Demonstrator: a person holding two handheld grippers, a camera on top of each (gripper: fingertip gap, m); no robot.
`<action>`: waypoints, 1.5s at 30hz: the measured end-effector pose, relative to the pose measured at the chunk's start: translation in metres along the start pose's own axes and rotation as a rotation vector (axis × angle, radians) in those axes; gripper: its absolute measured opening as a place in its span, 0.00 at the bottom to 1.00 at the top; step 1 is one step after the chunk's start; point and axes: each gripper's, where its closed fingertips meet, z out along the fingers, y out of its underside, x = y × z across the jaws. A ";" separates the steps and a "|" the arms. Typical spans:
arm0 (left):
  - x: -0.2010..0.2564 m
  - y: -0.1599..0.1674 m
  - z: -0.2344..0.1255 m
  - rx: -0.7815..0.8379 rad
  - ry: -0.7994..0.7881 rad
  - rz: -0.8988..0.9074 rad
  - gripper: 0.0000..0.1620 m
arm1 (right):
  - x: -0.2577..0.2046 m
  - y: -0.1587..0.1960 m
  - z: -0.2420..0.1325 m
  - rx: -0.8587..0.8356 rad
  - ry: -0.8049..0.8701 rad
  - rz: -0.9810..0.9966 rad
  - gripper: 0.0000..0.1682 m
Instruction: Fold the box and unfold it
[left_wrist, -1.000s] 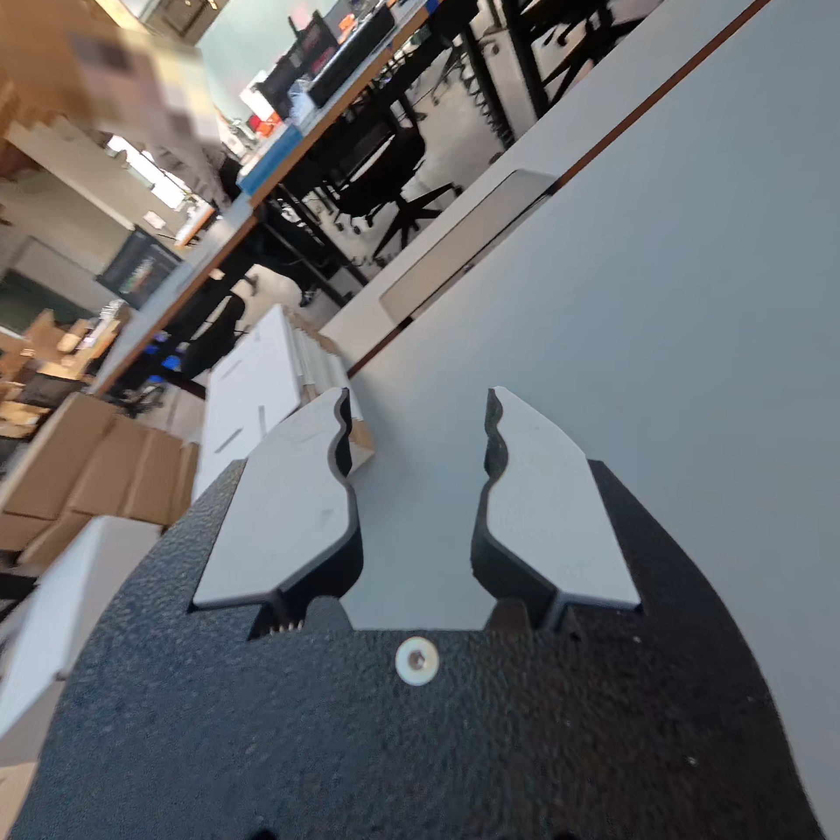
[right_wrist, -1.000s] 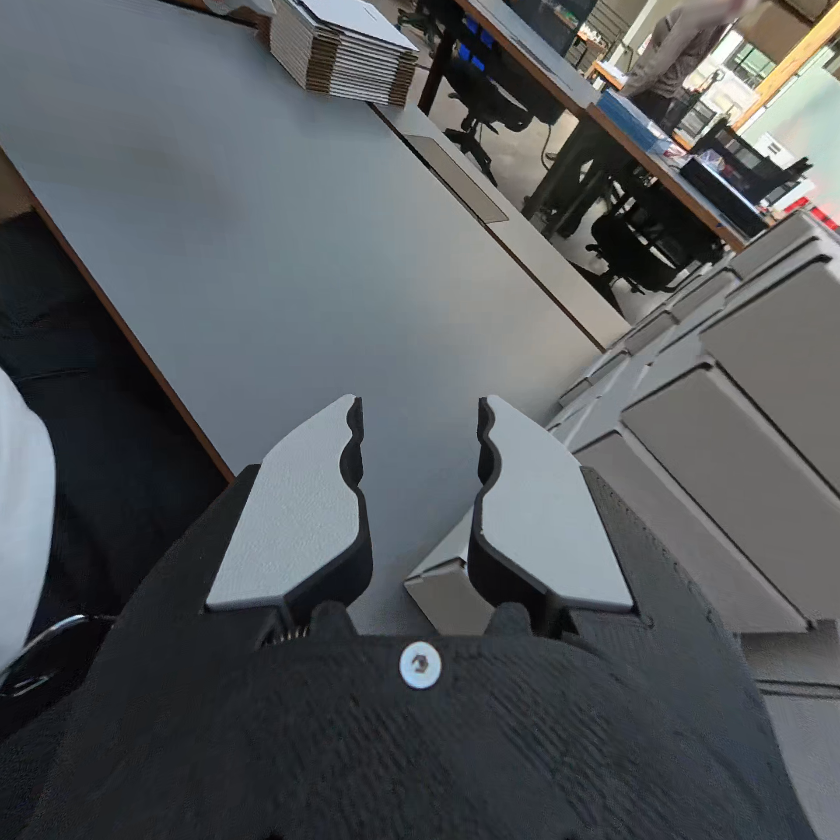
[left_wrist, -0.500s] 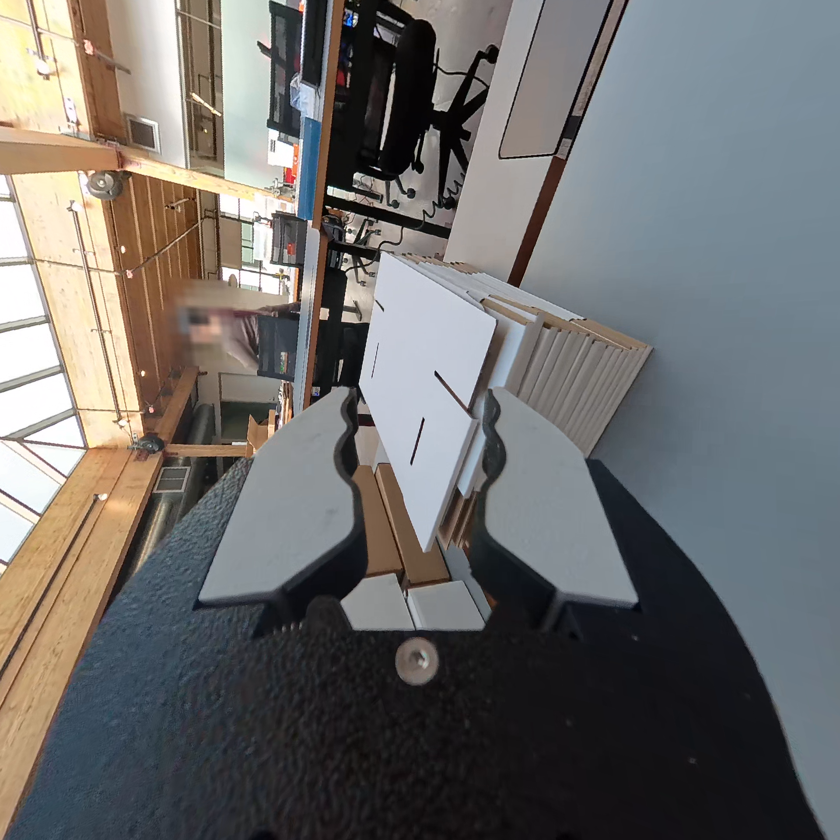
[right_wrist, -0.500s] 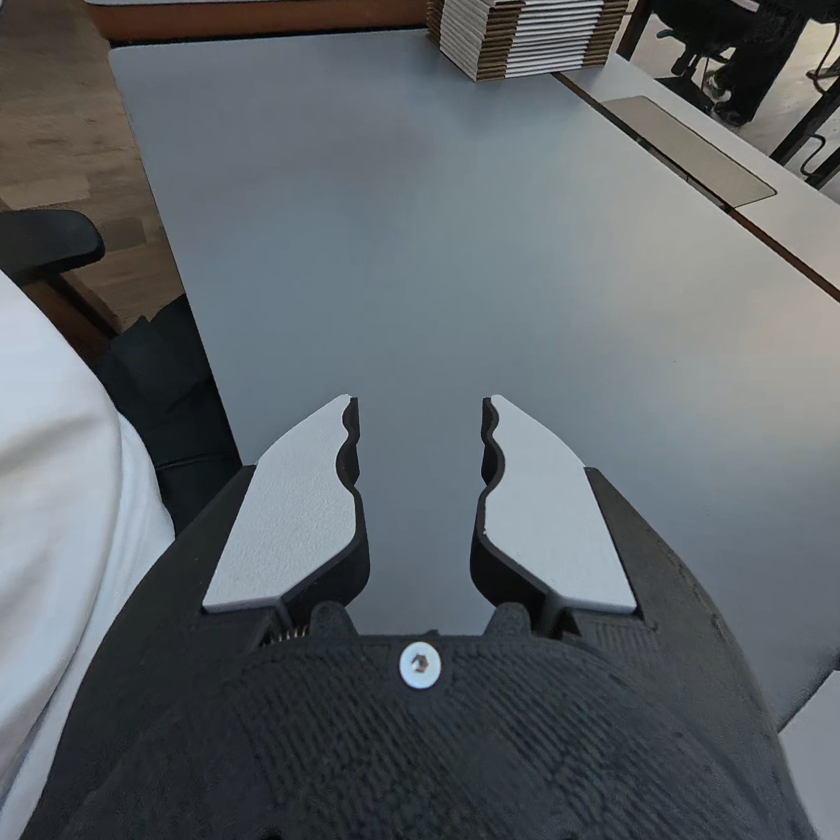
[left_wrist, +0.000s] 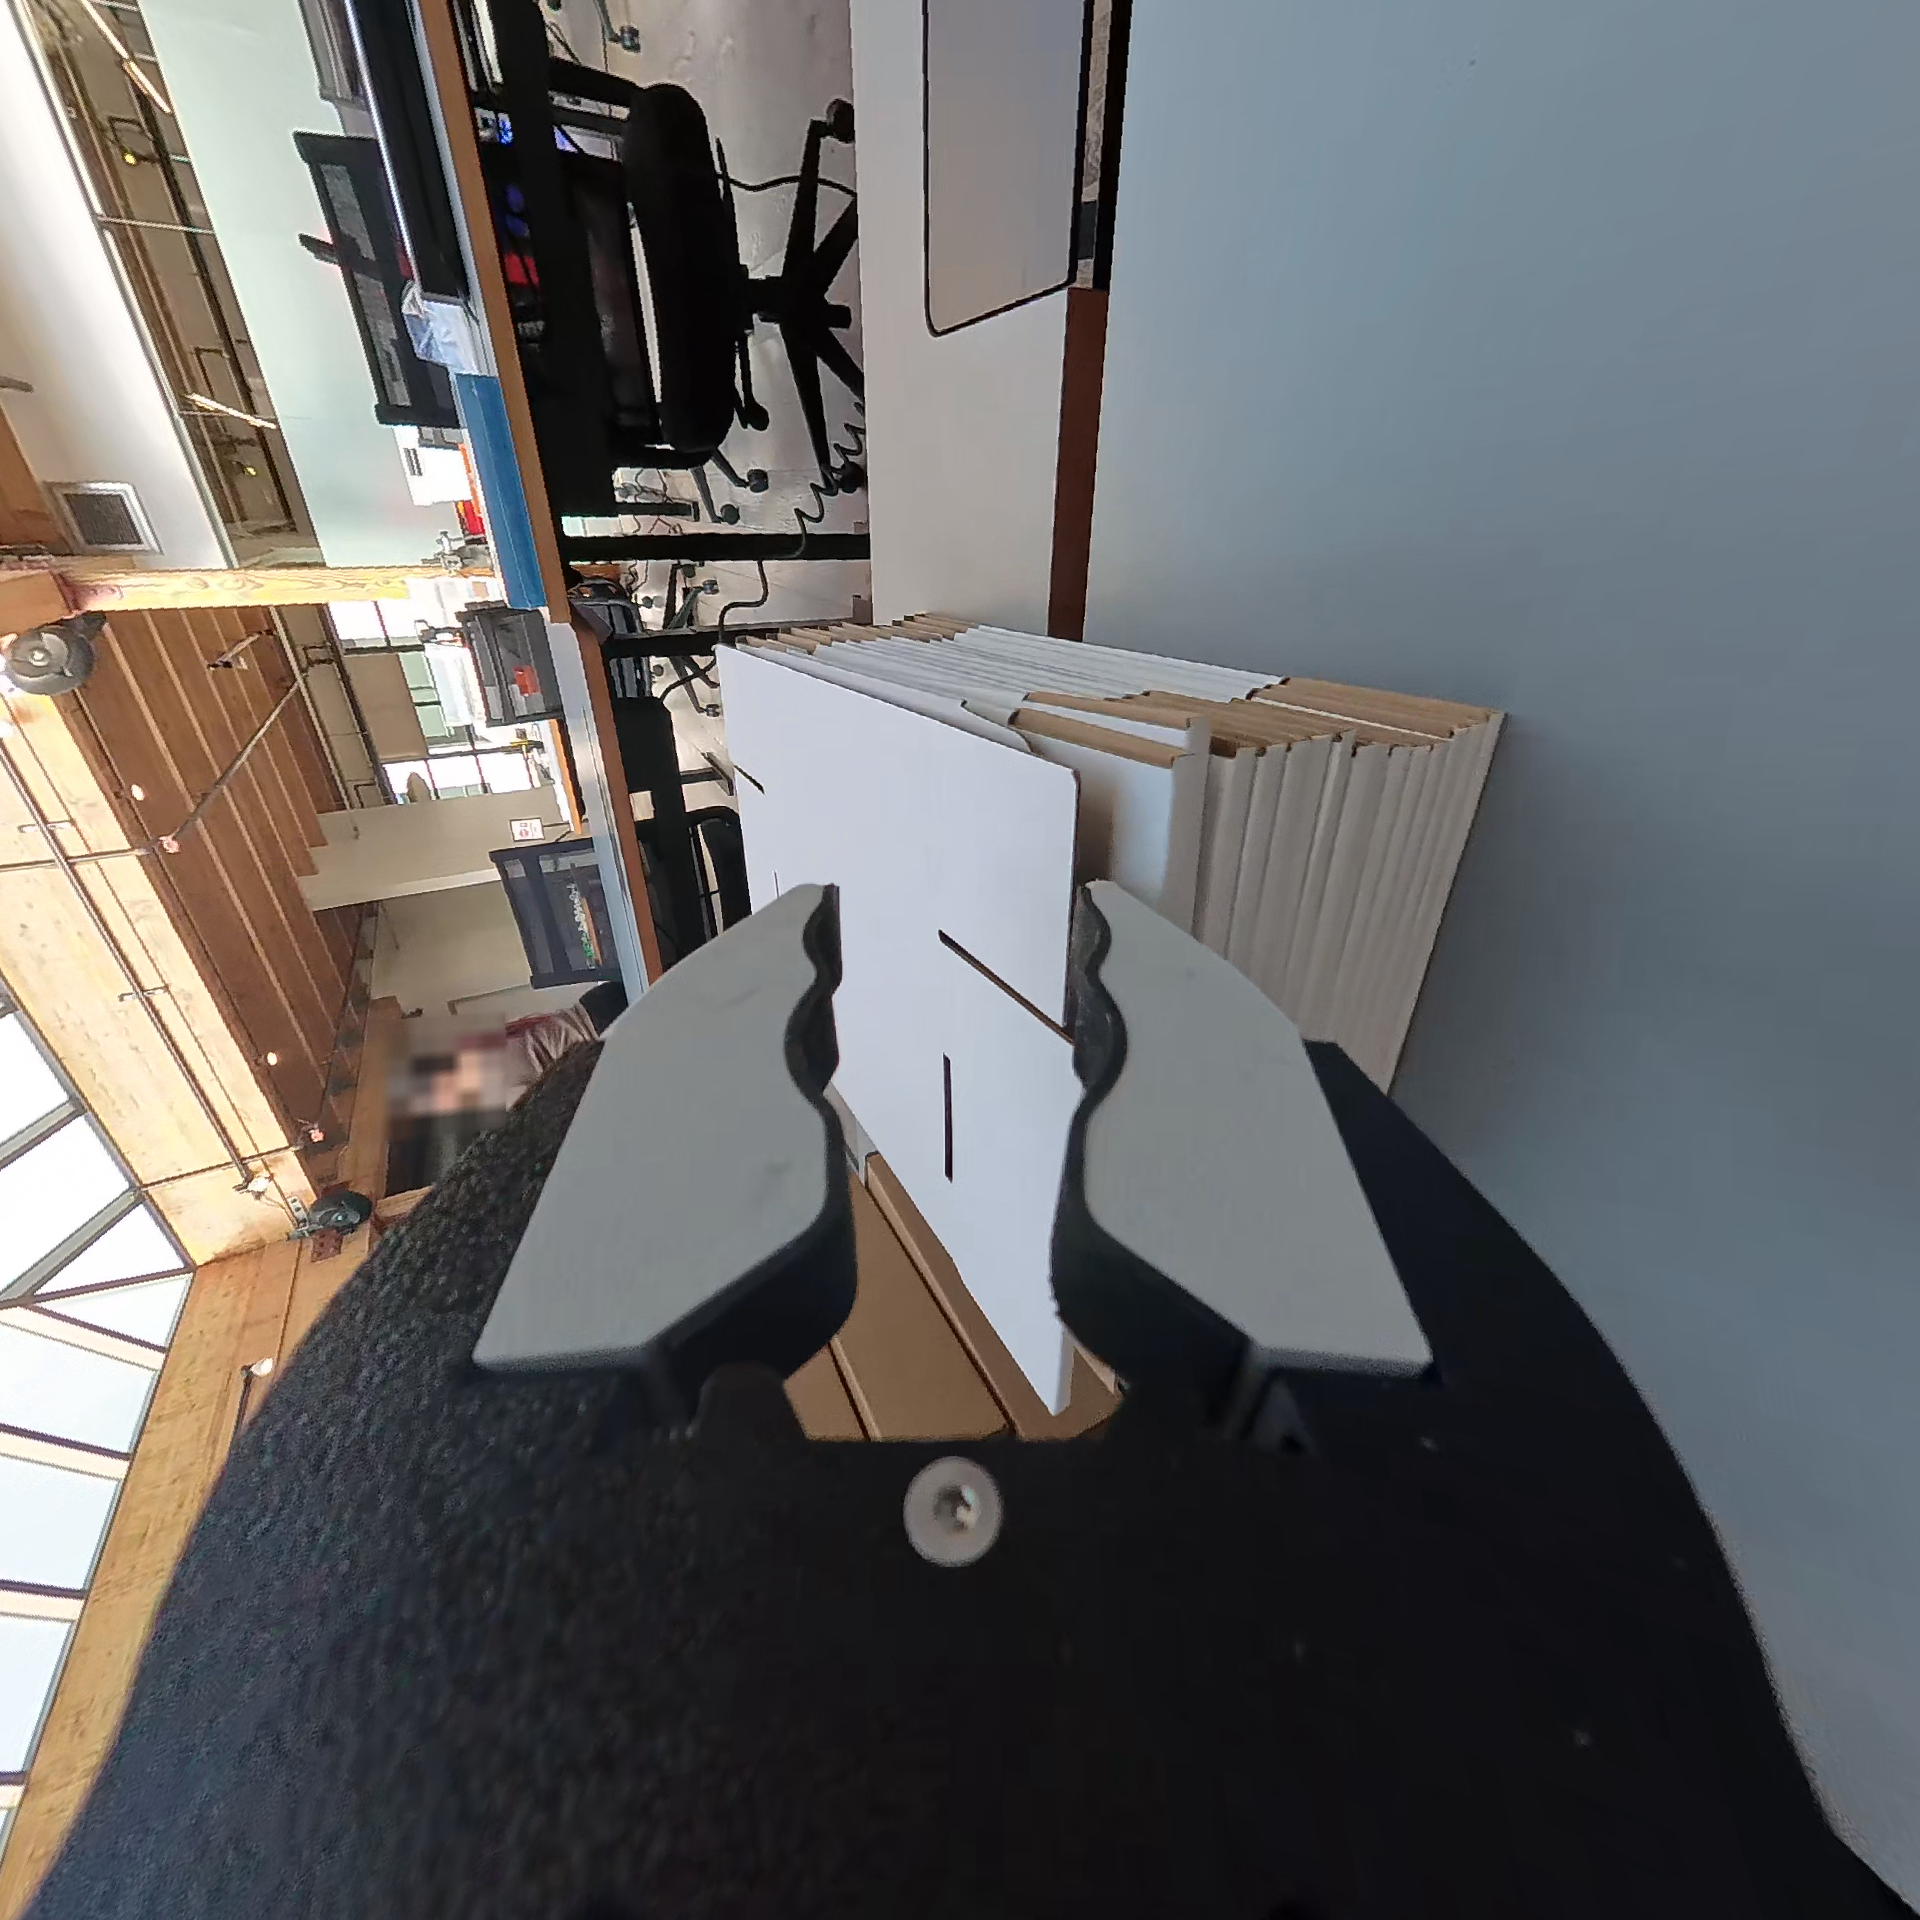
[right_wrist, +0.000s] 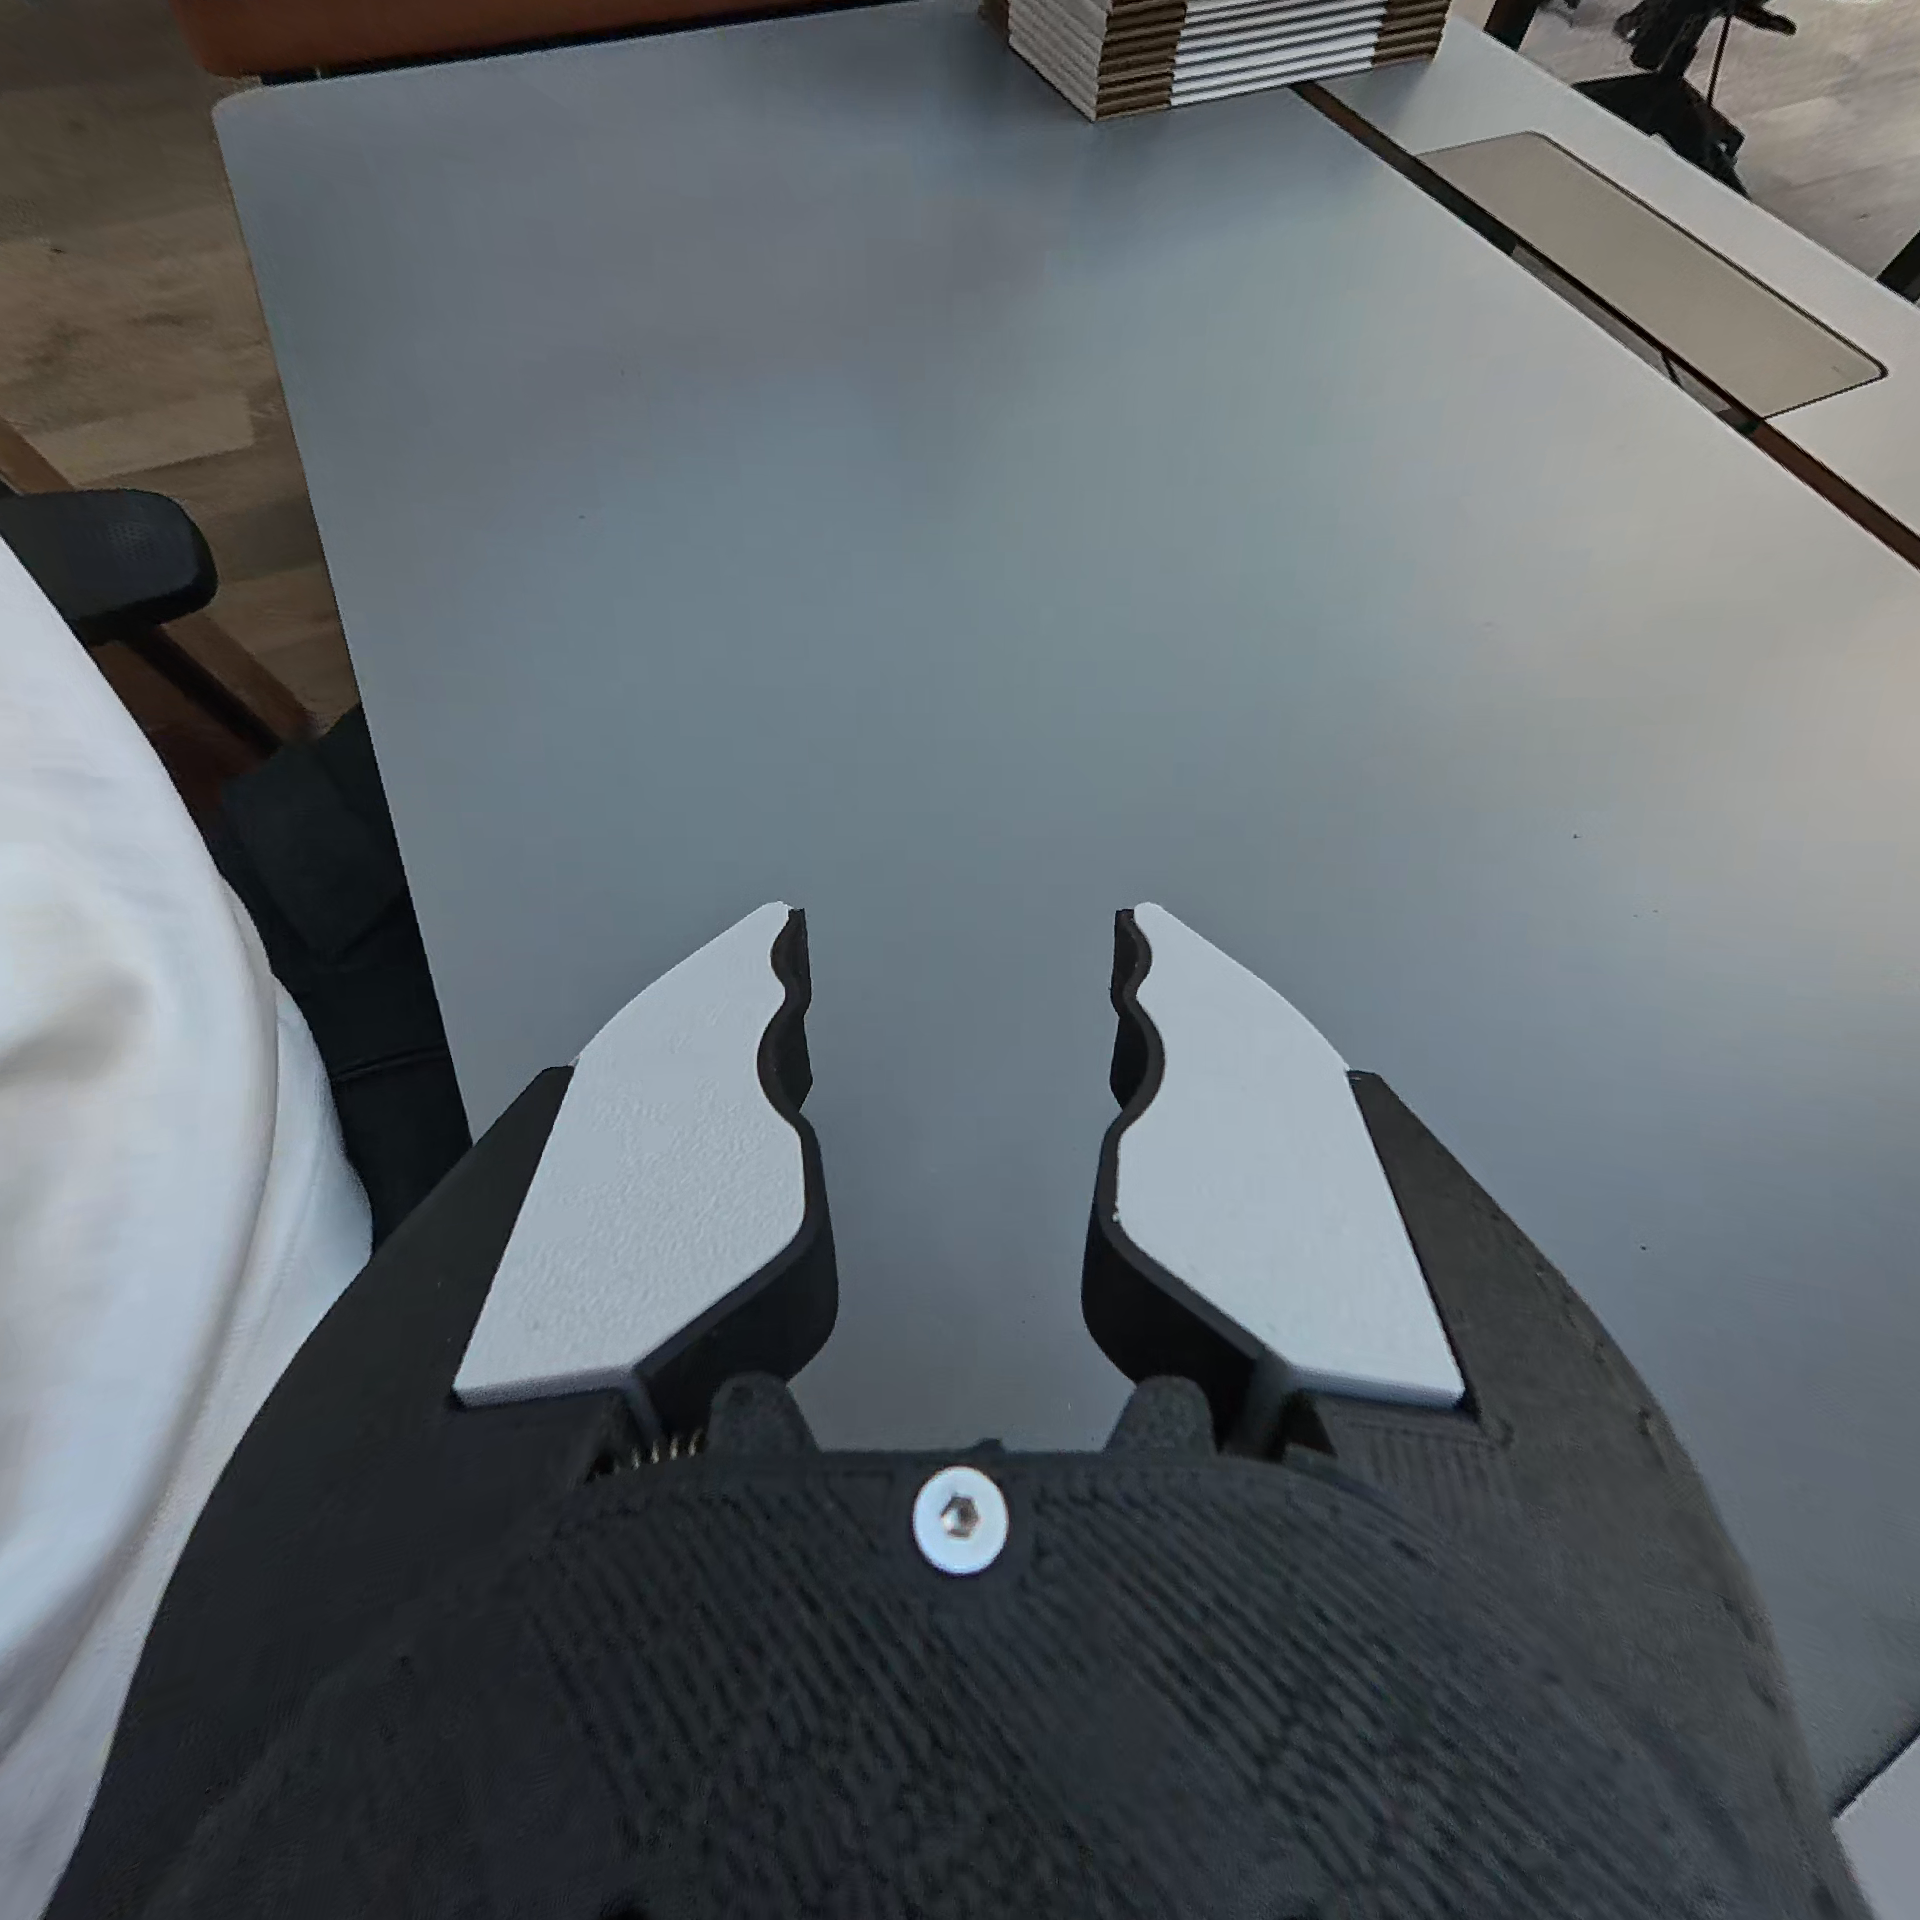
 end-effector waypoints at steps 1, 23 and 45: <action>0.000 0.000 0.001 -0.003 0.010 0.006 0.26 | 0.000 0.000 0.000 -0.001 -0.007 0.000 0.34; -0.043 -0.035 -0.088 -0.088 -0.470 -0.035 0.01 | 0.004 -0.012 0.011 0.061 -0.017 -0.023 0.34; 0.030 -0.258 -0.304 0.545 -0.401 -0.621 0.01 | -0.008 -0.045 0.009 0.184 0.056 -0.124 0.31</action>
